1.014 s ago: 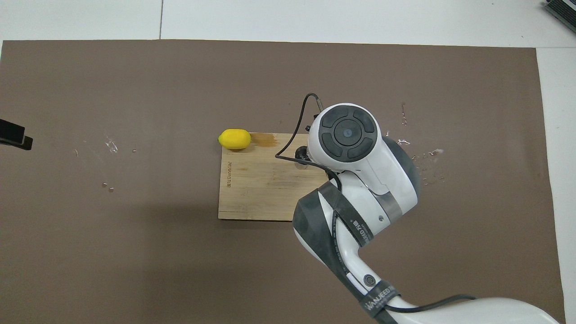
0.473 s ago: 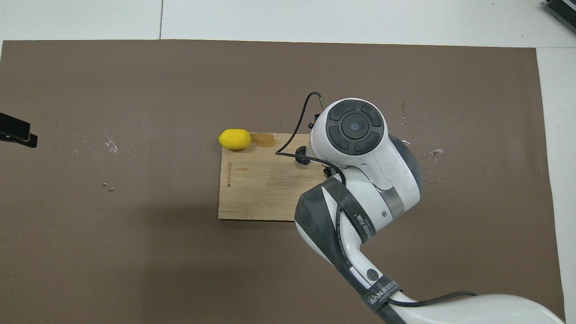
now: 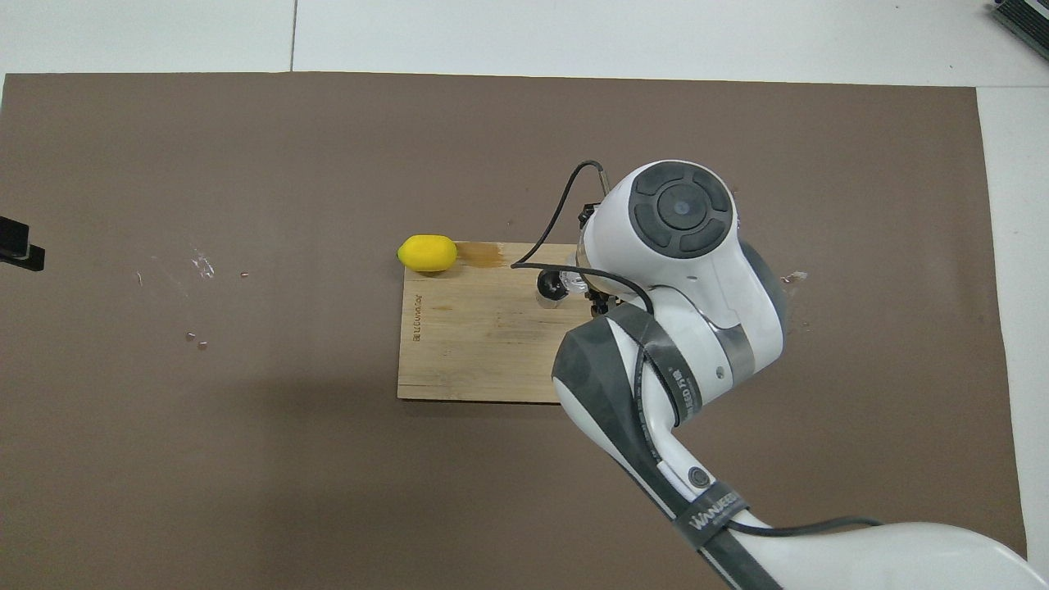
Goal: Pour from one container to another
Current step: 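Carry the clear glass with the right gripper back to its starting spot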
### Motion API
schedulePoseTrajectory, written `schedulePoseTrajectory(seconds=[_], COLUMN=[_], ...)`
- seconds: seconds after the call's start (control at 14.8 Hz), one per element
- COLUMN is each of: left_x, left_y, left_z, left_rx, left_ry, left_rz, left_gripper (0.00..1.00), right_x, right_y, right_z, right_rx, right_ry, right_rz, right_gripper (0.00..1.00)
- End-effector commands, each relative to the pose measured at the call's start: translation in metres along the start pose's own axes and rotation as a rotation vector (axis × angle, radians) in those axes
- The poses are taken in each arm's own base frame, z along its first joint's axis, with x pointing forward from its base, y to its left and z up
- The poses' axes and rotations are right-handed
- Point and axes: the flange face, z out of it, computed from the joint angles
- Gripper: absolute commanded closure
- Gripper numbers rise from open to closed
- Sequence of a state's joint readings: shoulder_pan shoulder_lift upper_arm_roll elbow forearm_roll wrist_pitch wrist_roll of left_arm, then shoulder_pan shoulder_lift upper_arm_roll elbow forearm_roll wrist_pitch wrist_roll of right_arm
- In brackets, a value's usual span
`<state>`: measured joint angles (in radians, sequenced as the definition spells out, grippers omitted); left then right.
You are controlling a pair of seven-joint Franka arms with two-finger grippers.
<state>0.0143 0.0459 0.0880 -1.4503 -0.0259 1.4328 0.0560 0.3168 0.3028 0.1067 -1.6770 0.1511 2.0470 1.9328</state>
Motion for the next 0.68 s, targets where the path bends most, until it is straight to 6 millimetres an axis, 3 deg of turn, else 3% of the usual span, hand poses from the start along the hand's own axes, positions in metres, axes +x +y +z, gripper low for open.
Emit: schedulePoseTrajectory(seconds=[0.0,0.27,0.34,0.41,0.61], left_x=[-0.013,-0.025,-0.023,-0.021,-0.017], left_y=[0.001,0.005,0.005,0.005,0.013], left_z=[-0.007,0.006,0.007,0.005,0.004], left_rx=[0.004,0.000,0.001,0.002,0.004], left_ry=[-0.020,-0.038,-0.016,0.001,0.027], left_rz=[-0.011,-0.004,-0.002,-0.002,0.010], left_gripper=[0.00,0.00,0.00,0.00,0.00], right_x=[0.039,0.107,0.144,0.167,0.221], right_y=[-0.017,-0.022,-0.021,-0.020,-0.010], right_z=[-0.001,0.002,0.002,0.001,0.006], right_rx=[-0.031,-0.074,-0.099,-0.100,-0.078], right_ry=[-0.126,-0.256,-0.312,-0.329,-0.389], right_rz=[0.027,0.030,0.004,-0.006,-0.022], right_gripper=[1.00,1.00,1.00,1.00,1.00])
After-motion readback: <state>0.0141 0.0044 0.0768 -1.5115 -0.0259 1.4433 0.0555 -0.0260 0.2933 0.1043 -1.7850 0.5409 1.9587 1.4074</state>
